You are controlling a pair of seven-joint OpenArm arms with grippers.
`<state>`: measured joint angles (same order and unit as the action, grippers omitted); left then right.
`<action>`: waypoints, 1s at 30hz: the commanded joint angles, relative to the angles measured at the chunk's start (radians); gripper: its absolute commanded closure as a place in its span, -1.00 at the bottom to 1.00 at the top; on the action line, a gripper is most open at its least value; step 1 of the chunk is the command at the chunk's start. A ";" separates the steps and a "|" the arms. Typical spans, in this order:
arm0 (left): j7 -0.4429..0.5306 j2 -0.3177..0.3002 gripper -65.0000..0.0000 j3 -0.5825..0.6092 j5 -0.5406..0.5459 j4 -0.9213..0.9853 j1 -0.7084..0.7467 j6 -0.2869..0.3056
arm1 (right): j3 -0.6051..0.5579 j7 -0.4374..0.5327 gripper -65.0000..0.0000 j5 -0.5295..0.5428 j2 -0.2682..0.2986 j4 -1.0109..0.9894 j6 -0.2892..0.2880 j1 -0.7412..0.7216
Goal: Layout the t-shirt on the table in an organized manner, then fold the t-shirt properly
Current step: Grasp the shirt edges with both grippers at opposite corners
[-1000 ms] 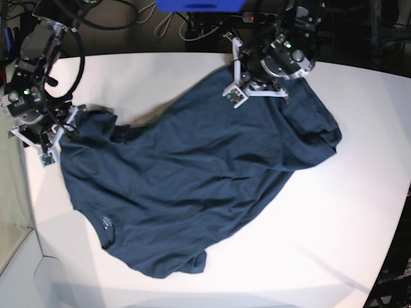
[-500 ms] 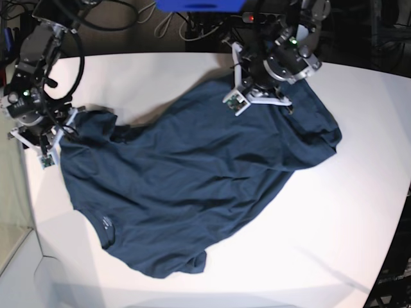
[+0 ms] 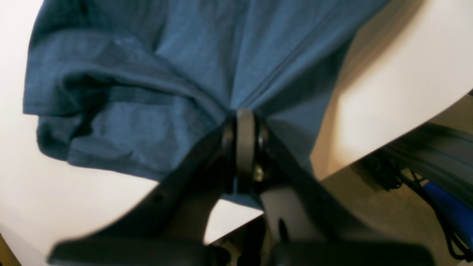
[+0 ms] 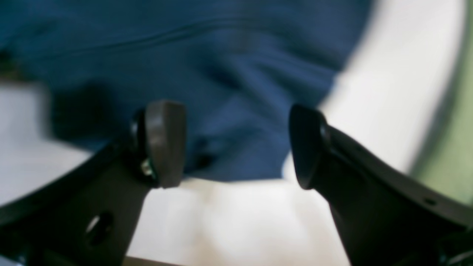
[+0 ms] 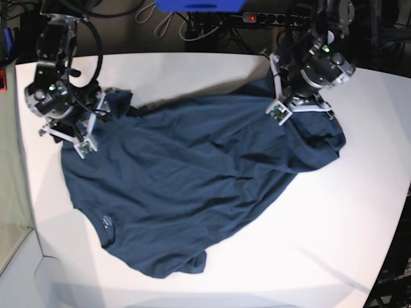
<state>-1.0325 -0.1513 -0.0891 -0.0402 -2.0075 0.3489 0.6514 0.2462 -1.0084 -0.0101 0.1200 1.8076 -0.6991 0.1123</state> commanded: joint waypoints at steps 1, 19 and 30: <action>0.011 -0.003 0.98 -0.002 0.004 -0.017 -0.006 0.001 | 0.000 0.020 -0.36 0.006 -0.001 0.019 0.001 -0.010; 0.010 -0.003 0.98 0.004 -0.005 0.000 -0.047 0.001 | -0.064 0.018 -0.36 0.006 -0.102 0.042 0.001 0.057; 0.013 -0.009 0.98 -0.001 -0.005 0.000 -0.047 0.001 | -0.095 0.032 -0.36 0.005 -0.099 -0.082 0.001 0.023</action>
<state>-1.0348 -0.1535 -0.0860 -0.0483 -1.9930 0.3054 0.6514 0.1490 -0.9833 -0.0109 0.0166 1.7142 -0.6983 0.1478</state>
